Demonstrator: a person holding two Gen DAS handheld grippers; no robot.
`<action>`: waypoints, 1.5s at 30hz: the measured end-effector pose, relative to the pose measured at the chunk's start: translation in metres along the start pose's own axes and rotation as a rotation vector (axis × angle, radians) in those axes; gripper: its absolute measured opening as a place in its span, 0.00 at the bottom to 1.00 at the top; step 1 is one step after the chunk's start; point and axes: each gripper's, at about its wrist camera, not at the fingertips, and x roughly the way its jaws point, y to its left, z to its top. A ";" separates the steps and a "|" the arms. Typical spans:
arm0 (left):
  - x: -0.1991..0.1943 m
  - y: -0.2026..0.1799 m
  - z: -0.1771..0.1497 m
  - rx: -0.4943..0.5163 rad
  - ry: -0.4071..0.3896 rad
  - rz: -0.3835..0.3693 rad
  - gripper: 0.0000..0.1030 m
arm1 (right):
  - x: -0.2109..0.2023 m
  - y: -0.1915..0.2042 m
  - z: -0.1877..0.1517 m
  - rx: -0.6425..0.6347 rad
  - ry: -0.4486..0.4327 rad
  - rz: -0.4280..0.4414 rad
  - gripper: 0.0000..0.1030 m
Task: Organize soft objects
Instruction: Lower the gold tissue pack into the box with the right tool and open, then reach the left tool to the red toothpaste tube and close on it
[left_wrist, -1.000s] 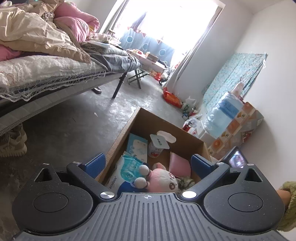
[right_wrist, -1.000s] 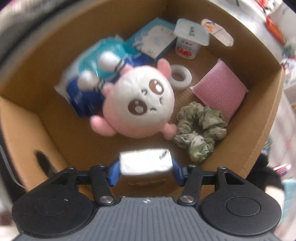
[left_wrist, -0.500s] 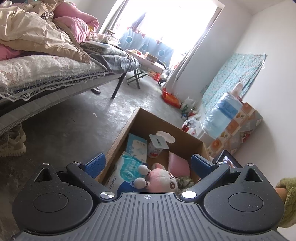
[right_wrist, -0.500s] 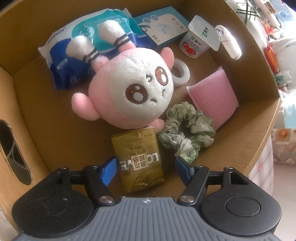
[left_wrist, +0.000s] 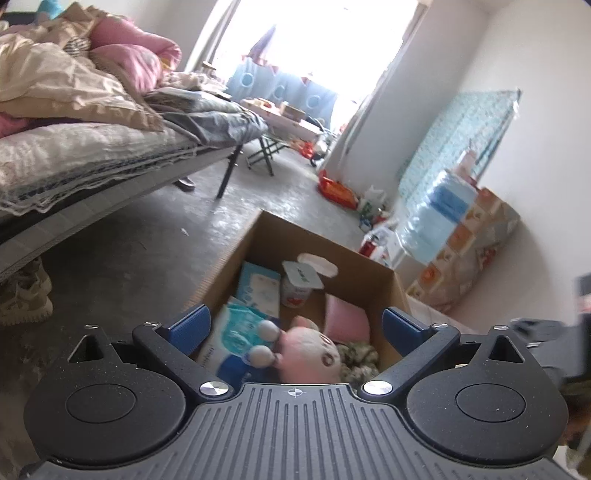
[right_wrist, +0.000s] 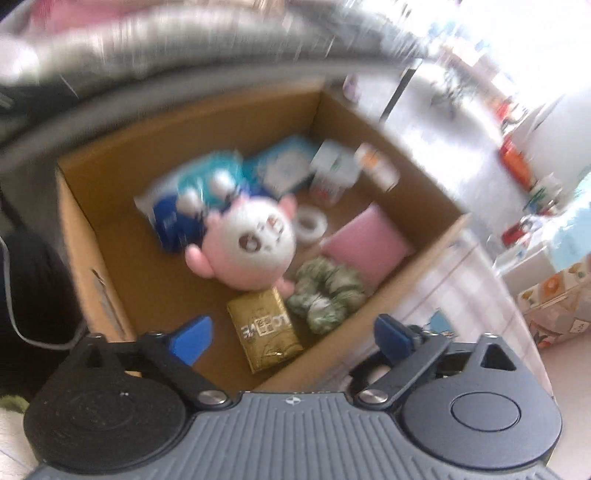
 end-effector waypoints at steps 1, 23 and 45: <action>0.001 -0.006 -0.001 0.013 0.005 -0.002 0.97 | -0.016 -0.004 -0.011 0.023 -0.053 -0.015 0.96; 0.054 -0.196 -0.043 0.395 0.236 -0.193 0.98 | -0.099 -0.093 -0.300 0.988 -0.632 -0.163 1.00; 0.290 -0.350 -0.067 0.719 0.654 -0.069 0.89 | -0.012 -0.193 -0.343 1.178 -0.588 -0.126 0.85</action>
